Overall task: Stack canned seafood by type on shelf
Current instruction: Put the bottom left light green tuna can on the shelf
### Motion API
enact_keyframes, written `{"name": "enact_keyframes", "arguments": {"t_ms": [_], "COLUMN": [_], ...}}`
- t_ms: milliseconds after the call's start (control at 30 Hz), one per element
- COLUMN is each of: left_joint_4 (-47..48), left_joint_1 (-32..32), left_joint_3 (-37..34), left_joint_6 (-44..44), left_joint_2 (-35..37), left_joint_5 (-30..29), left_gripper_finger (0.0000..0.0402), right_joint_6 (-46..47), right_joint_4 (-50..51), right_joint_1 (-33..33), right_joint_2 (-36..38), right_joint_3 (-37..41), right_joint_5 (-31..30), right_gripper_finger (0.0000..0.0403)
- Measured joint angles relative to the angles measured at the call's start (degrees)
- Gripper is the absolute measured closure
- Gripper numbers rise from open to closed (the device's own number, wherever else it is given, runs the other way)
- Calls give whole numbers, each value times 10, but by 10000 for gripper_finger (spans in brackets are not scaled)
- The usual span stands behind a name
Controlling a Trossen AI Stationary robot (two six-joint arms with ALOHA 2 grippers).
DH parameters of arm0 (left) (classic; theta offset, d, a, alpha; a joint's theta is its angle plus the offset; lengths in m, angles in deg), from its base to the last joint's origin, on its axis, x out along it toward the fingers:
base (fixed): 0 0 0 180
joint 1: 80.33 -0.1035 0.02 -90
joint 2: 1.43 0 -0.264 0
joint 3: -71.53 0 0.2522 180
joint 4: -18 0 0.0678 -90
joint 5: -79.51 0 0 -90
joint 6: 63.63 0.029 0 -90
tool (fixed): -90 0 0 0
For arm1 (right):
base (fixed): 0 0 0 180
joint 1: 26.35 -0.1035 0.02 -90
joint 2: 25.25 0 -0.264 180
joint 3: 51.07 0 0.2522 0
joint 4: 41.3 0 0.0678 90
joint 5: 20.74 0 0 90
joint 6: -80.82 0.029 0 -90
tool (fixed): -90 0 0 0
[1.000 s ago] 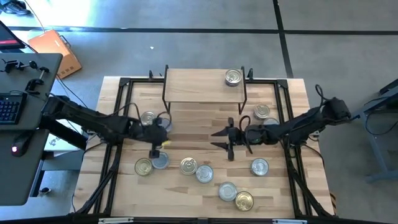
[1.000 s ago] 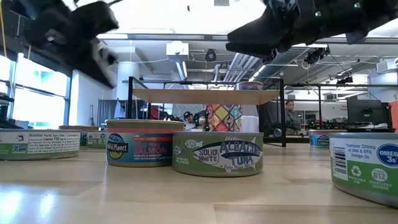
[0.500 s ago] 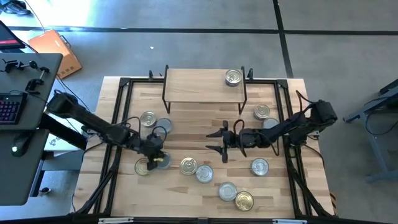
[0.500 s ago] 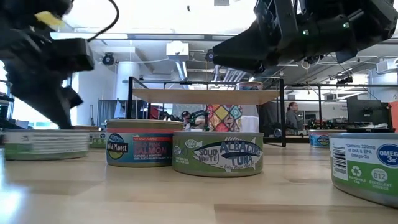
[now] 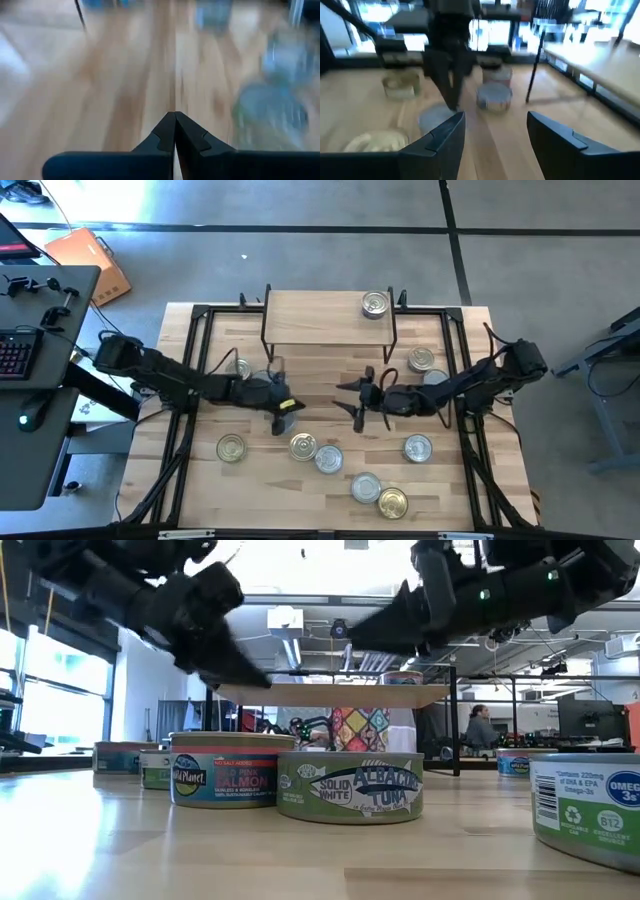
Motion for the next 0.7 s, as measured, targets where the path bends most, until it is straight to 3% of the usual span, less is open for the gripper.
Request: {"name": "enact_keyframes", "arguments": {"t_ms": [100,167,233,300,400,500,600,700], "left_joint_4": [222,352,446,504,467,354,215,48], "left_joint_1": [15,34,53,66,80,91,87,68], "left_joint_3": [27,37,42,40,20,-14,-36,-38], "left_joint_6": [-17,-65,-134,-202,-254,-243,-212,-150], "left_joint_2": [23,40,54,63,56,29,-10,-60], "left_joint_5": [-6,-55,-102,-99,-21,52,53,11], "left_gripper_finger": [402,402,402,402,402,402,401,402], "right_joint_6": [36,42,43,50,63,63,63,63], "right_joint_4": [40,56,60,59,62,70,70,70], "right_joint_1": [12,20,25,27,27,25,24,24], "right_joint_2": [0,0,0,0,0,0,0,0], "right_joint_3": [0,0,0,0,0,0,0,0], "right_joint_5": [3,4,5,5,5,6,8,14], "right_gripper_finger": [195,190,184,180,178,178,178,178]}}
